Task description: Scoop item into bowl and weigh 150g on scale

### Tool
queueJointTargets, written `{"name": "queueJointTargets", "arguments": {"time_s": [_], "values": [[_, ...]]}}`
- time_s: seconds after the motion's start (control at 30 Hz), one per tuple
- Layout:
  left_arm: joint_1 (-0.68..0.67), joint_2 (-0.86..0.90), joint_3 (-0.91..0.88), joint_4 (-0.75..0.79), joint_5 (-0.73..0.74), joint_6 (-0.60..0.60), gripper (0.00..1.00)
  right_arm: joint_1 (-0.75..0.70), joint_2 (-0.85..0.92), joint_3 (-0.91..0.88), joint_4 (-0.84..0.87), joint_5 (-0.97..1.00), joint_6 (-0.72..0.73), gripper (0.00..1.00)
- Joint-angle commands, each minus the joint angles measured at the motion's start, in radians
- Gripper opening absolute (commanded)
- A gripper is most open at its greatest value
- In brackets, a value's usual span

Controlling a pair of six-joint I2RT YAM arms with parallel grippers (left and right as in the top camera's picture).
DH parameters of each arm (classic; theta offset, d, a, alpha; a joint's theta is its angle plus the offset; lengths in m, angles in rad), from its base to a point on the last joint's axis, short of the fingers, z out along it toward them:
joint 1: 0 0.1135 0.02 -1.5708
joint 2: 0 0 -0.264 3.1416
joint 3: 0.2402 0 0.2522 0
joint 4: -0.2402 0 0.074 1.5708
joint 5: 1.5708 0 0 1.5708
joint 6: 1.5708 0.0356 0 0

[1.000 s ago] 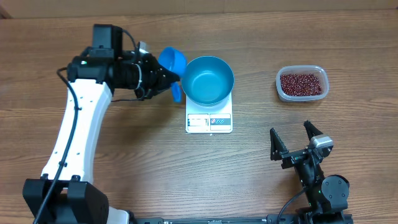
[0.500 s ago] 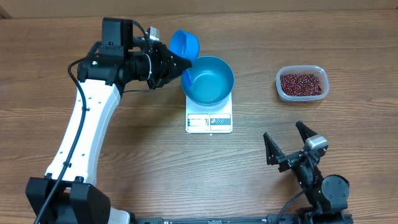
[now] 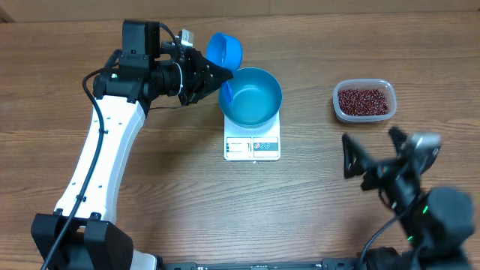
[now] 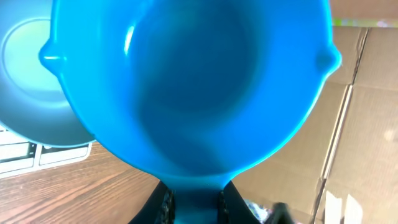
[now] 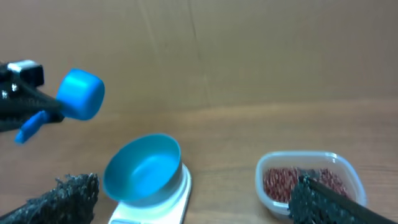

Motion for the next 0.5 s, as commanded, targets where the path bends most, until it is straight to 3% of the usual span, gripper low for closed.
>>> {"name": "queueJointTargets", "arguments": {"time_s": [0.0,0.07,0.13,0.17,0.3,0.37,0.47], "values": [[0.000,0.005,0.001,-0.003,0.025,-0.061,0.13,-0.005,0.242,0.283,-0.153,-0.038,0.031,1.00],[0.000,0.005,0.001,-0.006,0.024,-0.061,0.15,-0.005,0.367,0.425,-0.262,-0.101,0.031,1.00],[0.000,0.005,0.001,0.002,0.023,-0.074,0.04,-0.005,0.477,0.537,-0.317,-0.216,0.031,1.00],[0.000,0.005,0.001,0.010,0.024,-0.091,0.04,-0.005,0.517,0.574,-0.327,-0.278,0.031,1.00],[-0.001,0.005,0.001,0.010,0.029,-0.190,0.04,-0.005,0.659,0.648,-0.272,-0.647,0.031,1.00],[-0.002,0.005,0.001,0.010,0.034,-0.202,0.04,-0.005,0.705,0.648,-0.221,-0.737,0.055,1.00],[-0.002,0.005,0.001,-0.008,0.056,-0.227,0.04,0.016,0.770,0.648,-0.204,-0.683,0.193,0.84]]}}
